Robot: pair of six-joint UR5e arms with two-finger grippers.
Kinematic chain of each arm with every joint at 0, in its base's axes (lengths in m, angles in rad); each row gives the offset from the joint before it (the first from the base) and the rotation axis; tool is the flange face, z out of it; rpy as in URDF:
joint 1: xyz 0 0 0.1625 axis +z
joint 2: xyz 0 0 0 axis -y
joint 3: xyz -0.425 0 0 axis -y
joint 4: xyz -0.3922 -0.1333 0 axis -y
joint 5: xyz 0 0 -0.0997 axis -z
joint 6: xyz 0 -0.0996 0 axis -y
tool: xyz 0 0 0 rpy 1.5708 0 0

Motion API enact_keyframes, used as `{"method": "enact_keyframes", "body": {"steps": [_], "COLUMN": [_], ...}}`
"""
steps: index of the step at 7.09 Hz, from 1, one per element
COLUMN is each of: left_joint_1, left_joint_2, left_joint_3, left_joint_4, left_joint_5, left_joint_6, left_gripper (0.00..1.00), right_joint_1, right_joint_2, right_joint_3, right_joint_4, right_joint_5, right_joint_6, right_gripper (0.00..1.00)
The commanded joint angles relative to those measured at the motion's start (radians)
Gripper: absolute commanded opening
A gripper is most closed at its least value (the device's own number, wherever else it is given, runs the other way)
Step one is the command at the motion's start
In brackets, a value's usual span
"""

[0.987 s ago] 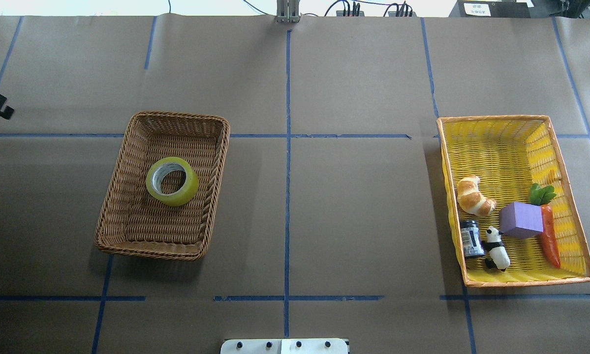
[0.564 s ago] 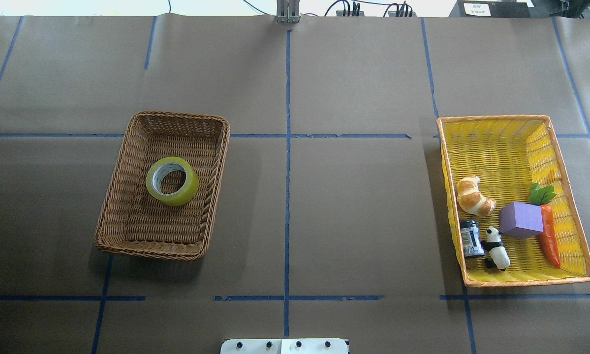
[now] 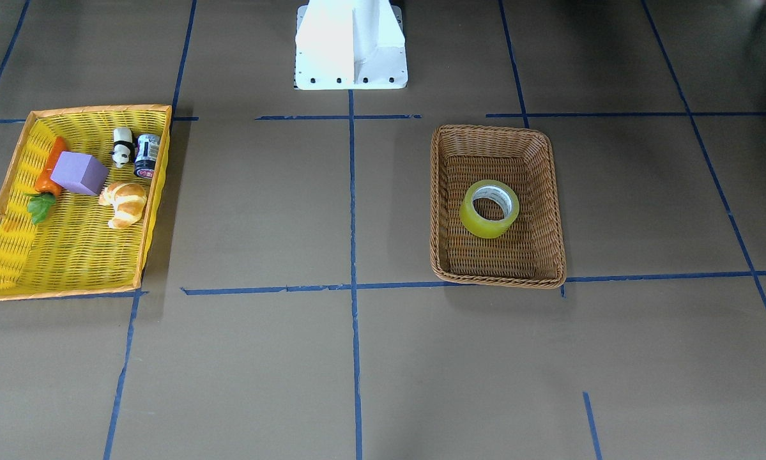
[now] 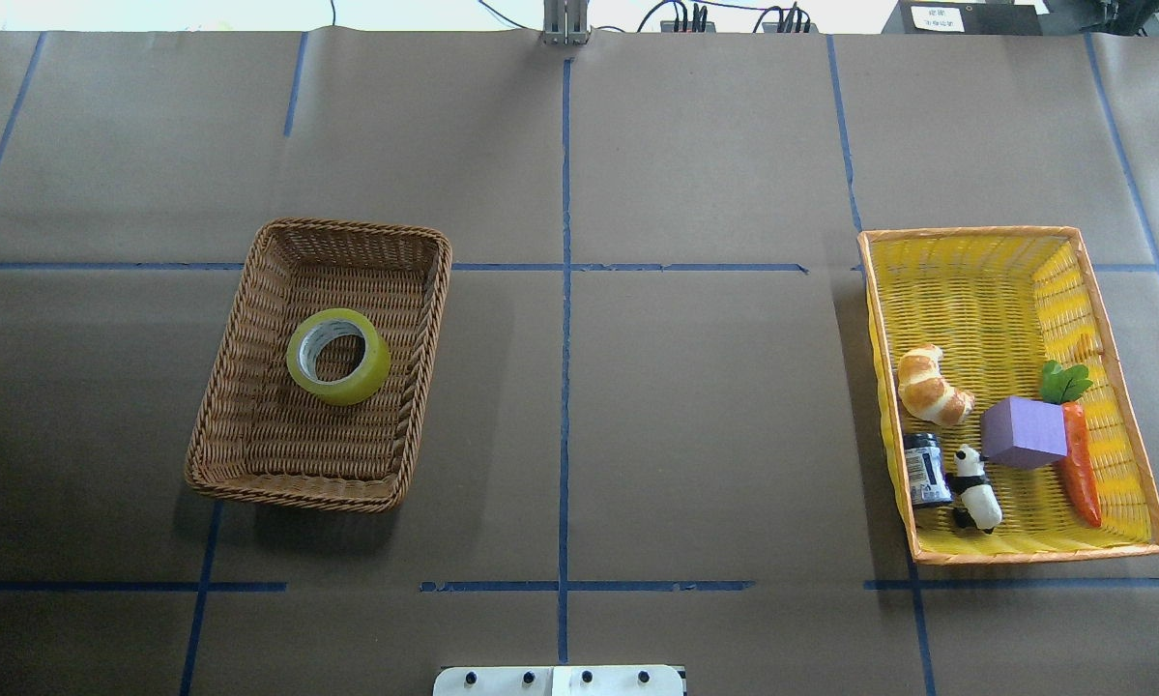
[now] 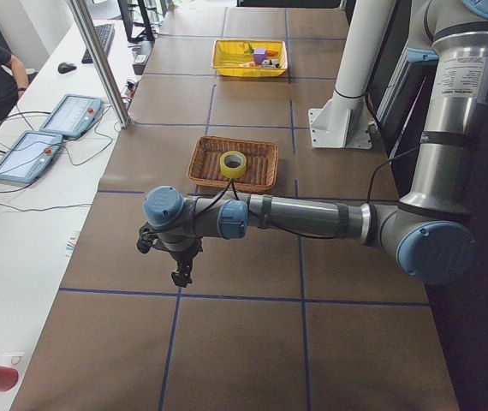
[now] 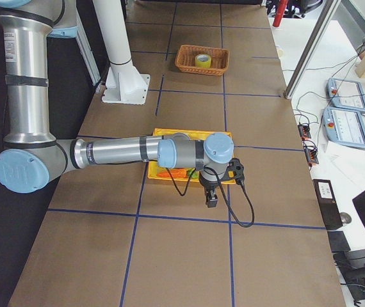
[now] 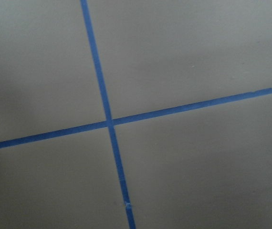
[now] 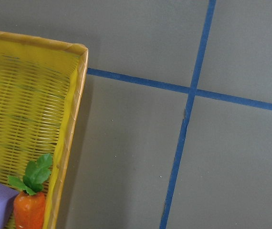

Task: Move tape to another basket

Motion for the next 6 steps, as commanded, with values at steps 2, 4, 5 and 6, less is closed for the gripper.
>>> {"method": "enact_keyframes", "body": {"steps": [2,4,5,6], "left_joint_1": [-0.039,-0.040,-0.040,-0.040], "left_joint_2": [0.114,0.114,0.114,0.114], "left_joint_3": [0.007,0.001,-0.001,-0.001], "left_joint_4": [-0.100,-0.096,-0.096,-0.096], "left_joint_5": [-0.004,-0.003,-0.001,0.000], "left_joint_6": [-0.004,-0.012,-0.012,-0.012], "left_gripper": [1.00,1.00,1.00,1.00], "right_joint_1": [0.016,0.024,0.028,0.036], "right_joint_2": [-0.004,-0.007,-0.027,-0.035], "right_joint_3": [0.001,-0.005,-0.013,-0.013], "right_joint_4": [0.000,0.000,0.000,0.000], "right_joint_5": [0.019,0.047,0.047,0.047], "right_joint_6": [0.022,0.023,0.020,0.020], "right_gripper": [1.00,1.00,1.00,1.00]}}
